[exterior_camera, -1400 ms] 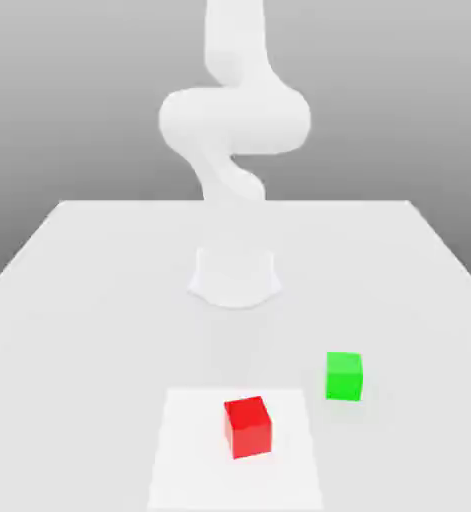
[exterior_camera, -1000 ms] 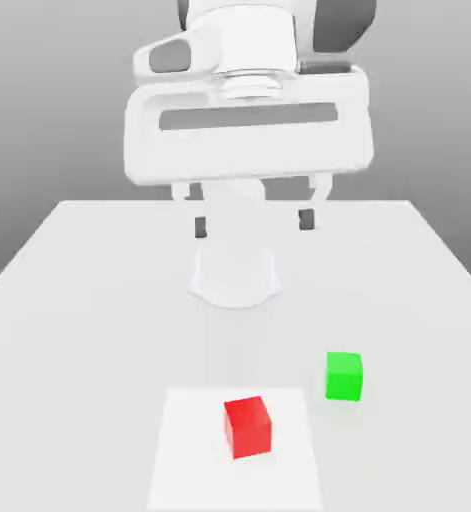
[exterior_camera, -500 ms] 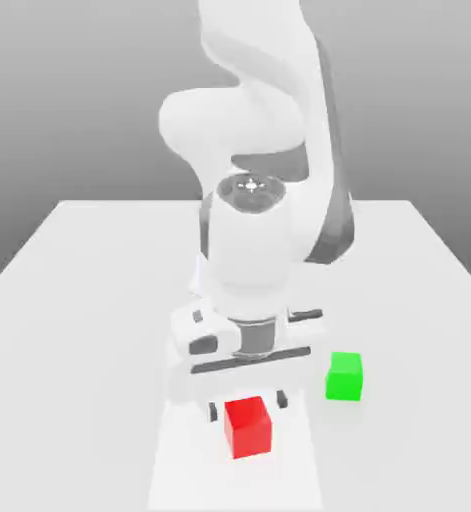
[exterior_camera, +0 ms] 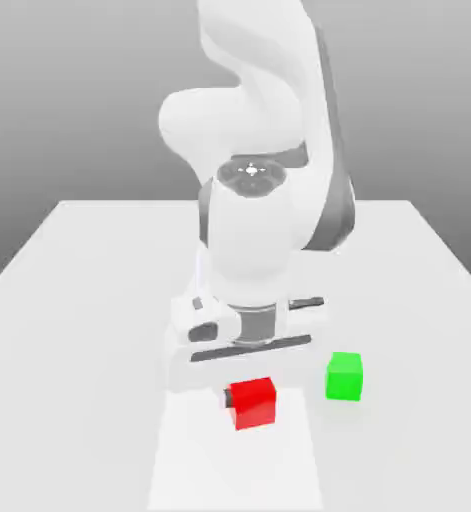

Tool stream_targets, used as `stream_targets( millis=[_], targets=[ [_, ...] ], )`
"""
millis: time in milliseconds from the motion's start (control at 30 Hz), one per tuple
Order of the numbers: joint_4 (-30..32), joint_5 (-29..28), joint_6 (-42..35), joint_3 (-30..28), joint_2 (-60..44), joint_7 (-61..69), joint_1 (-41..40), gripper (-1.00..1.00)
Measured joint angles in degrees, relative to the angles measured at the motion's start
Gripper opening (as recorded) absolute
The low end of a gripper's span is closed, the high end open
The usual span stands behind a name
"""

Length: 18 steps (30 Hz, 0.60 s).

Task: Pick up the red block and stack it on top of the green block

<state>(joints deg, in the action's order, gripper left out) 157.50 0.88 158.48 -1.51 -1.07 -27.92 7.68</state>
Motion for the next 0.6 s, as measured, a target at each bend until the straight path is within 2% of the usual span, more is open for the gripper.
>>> stream_targets(
  millis=[367, 600],
  targets=[
    [10.35, 1.76, -4.92, 5.36, 15.24, 32.15, 16.32, -1.0],
    [10.96, 0.48, 6.11, 5.92, 4.86, 34.59, 17.88, -1.0]
  ],
)
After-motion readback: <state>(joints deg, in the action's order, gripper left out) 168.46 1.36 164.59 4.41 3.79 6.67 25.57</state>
